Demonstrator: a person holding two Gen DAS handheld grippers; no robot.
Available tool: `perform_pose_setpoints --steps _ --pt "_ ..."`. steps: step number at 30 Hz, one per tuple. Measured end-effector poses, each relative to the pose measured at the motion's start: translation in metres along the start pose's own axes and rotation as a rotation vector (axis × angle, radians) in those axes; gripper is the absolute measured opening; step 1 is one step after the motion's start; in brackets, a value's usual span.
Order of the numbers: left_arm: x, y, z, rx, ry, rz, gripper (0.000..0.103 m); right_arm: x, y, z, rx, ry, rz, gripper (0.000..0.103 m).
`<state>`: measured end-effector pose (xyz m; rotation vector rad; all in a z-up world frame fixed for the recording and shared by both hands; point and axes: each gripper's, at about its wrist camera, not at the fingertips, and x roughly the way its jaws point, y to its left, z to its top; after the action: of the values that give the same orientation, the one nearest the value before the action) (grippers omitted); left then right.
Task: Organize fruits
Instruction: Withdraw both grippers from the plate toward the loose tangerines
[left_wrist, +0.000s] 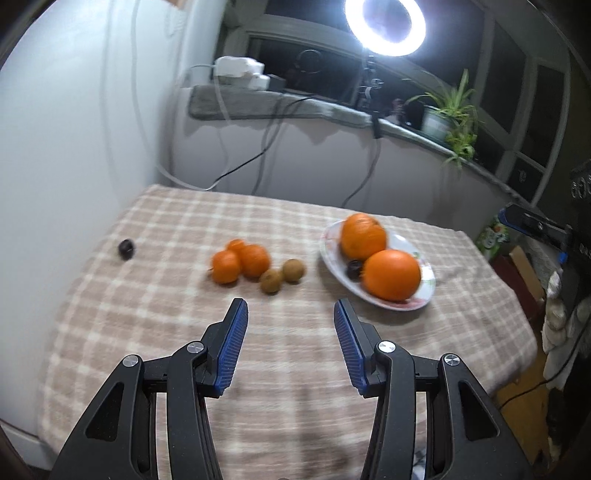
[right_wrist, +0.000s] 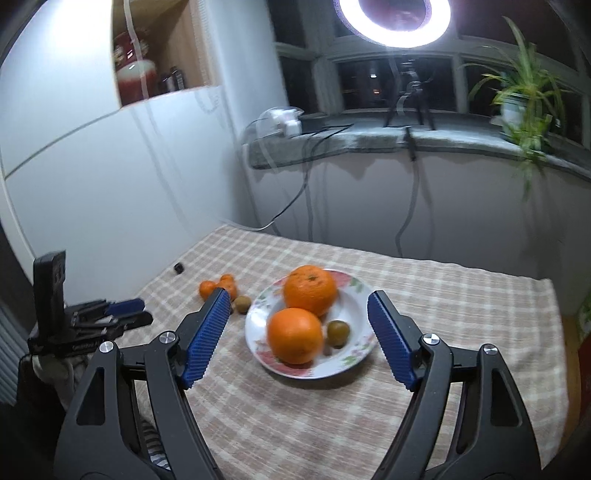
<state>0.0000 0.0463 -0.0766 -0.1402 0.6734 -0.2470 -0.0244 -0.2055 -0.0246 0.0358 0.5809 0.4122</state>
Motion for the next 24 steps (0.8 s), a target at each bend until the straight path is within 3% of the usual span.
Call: perform_pose_setpoints --steps 8,17,24 --pt "0.019 0.026 0.003 -0.026 0.027 0.042 0.047 0.039 0.038 0.003 -0.137 0.048 0.076 0.079" --pt "0.049 0.05 0.011 -0.057 0.072 0.039 0.044 0.102 0.06 0.014 -0.202 0.159 0.153 0.079" --pt "0.074 0.061 0.017 -0.055 0.117 0.034 0.04 0.157 0.078 0.018 -0.229 0.271 0.213 0.071"
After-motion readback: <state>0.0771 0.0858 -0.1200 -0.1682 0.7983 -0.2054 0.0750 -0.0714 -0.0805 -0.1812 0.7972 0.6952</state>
